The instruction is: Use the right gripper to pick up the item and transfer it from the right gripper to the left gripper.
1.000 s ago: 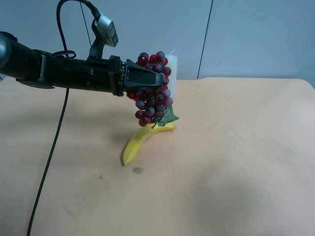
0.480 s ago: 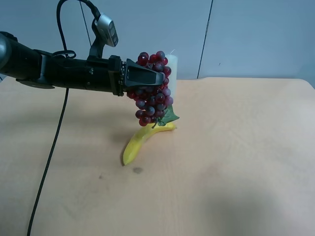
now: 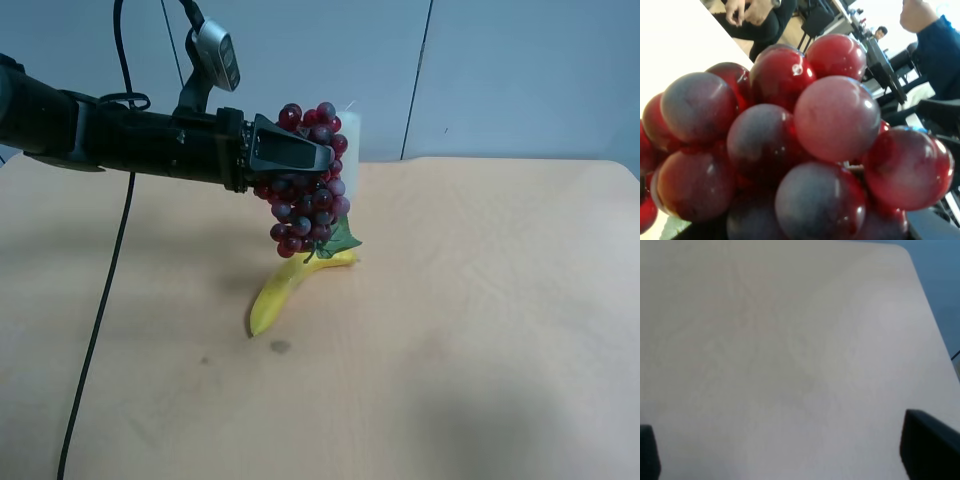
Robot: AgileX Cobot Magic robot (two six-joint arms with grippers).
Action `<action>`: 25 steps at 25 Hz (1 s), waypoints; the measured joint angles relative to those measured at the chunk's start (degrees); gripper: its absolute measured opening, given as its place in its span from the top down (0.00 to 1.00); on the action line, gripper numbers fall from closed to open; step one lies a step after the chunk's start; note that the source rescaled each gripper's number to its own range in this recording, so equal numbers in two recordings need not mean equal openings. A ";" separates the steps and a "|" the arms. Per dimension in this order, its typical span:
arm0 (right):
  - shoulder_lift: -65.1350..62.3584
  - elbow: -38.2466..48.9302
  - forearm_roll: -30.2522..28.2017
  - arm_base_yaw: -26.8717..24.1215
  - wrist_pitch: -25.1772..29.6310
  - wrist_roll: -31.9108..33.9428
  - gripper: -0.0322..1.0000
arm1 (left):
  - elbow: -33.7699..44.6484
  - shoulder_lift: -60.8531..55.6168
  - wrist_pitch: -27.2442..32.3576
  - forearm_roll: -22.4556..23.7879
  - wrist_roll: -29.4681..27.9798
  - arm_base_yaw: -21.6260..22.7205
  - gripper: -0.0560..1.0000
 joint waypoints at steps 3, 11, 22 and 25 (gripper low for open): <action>0.00 0.00 0.00 0.00 0.00 0.00 0.09 | -3.62 -3.37 -0.82 9.80 -5.83 0.00 0.93; 0.00 0.00 0.00 0.00 0.00 0.00 0.09 | -12.43 -9.34 -14.95 44.97 -36.02 -0.10 0.93; 0.00 0.00 0.00 0.00 0.00 0.00 0.10 | -13.53 -9.42 -18.44 89.17 -70.34 -0.10 0.93; 0.00 0.00 0.00 0.00 0.00 0.00 0.10 | -13.53 -9.42 -18.74 92.97 -74.65 -0.10 0.93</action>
